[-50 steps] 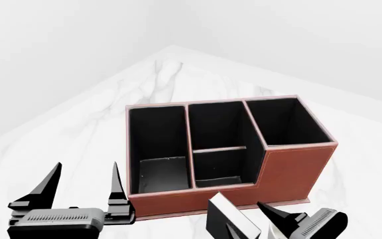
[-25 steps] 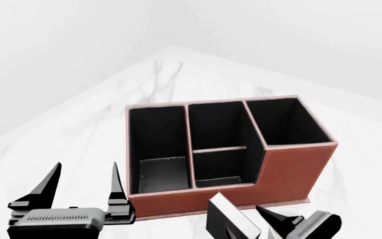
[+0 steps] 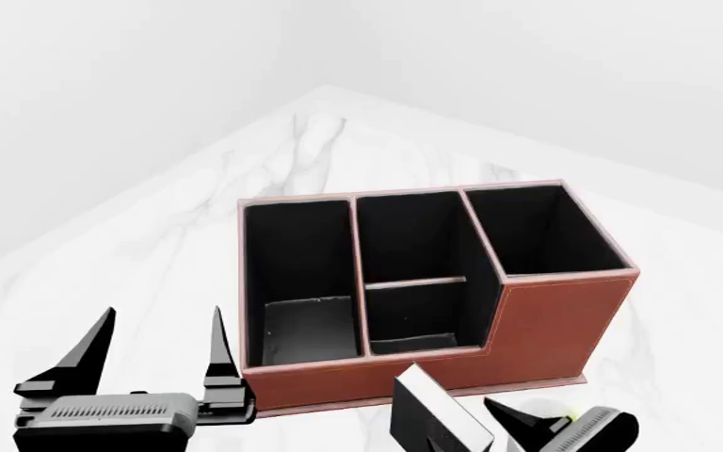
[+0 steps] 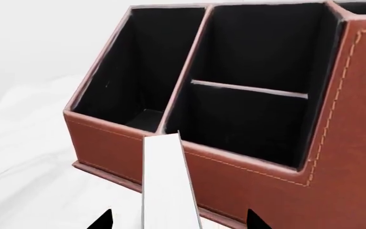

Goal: Pick up the book and place it in the right compartment of the caddy.

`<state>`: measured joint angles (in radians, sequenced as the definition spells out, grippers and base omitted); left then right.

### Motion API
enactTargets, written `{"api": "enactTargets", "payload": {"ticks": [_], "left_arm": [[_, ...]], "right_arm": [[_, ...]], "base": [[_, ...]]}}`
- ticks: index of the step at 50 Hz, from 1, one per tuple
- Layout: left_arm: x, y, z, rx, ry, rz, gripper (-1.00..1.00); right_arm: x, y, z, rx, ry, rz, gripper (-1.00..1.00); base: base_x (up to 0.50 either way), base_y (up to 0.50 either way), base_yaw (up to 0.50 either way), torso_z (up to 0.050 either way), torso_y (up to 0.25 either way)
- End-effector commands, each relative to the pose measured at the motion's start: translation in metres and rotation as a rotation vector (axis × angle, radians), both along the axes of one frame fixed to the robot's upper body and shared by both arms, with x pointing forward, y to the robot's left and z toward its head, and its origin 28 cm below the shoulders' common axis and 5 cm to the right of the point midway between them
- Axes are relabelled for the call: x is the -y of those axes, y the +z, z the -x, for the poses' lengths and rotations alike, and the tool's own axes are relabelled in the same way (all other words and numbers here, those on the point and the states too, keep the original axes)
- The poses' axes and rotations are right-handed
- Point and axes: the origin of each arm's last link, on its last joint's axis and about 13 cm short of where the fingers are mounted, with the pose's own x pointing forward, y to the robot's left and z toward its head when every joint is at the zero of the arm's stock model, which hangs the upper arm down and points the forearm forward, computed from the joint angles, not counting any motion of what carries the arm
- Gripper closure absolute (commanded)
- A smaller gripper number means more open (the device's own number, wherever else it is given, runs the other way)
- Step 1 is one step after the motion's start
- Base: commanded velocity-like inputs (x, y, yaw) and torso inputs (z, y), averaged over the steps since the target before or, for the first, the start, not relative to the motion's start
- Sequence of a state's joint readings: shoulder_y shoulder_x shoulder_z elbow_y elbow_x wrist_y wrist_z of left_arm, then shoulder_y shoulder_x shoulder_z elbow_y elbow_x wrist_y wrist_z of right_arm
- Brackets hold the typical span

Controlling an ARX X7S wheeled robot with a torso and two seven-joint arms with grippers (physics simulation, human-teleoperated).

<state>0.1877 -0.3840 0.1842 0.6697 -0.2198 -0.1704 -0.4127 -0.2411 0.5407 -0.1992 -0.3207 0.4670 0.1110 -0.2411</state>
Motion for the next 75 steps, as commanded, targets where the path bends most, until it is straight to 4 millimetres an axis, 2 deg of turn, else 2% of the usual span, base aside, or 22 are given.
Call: {"api": "enactTargets", "payload": {"ticks": [1, 14, 15, 35, 57, 75], "left_arm": [[0.000, 0.000, 0.000, 0.000, 0.001, -0.001, -1.00], [0.000, 0.000, 0.000, -0.001, 0.002, -0.001, -1.00], [0.000, 0.000, 0.000, -0.001, 0.002, -0.001, -1.00], [0.000, 0.000, 0.000, -0.002, 0.004, -0.002, -1.00], [0.000, 0.000, 0.000, -0.001, 0.005, -0.002, -1.00], [0.000, 0.000, -0.001, -0.001, 0.007, 0.000, -1.00]], "right_arm": [[0.000, -0.005, 0.000, -0.014, -0.005, 0.000, -1.00], [-0.001, -0.009, 0.001, -0.024, -0.008, -0.003, -1.00], [-0.001, -0.008, 0.001, -0.024, -0.008, -0.004, 1.00], [-0.001, -0.005, 0.001, -0.010, -0.006, -0.003, 1.00], [0.000, 0.029, 0.002, 0.083, -0.025, 0.022, 1.00], [0.000, 0.061, -0.005, 0.139, -0.078, 0.034, 1.00]], "base": [[0.00, 0.00, 0.00, 0.000, 0.000], [0.00, 0.00, 0.00, 0.000, 0.000], [0.00, 0.00, 0.00, 0.000, 0.000], [0.00, 0.00, 0.00, 0.000, 0.000], [0.00, 0.00, 0.00, 0.000, 0.001], [0.00, 0.00, 0.00, 0.000, 0.001]]}}
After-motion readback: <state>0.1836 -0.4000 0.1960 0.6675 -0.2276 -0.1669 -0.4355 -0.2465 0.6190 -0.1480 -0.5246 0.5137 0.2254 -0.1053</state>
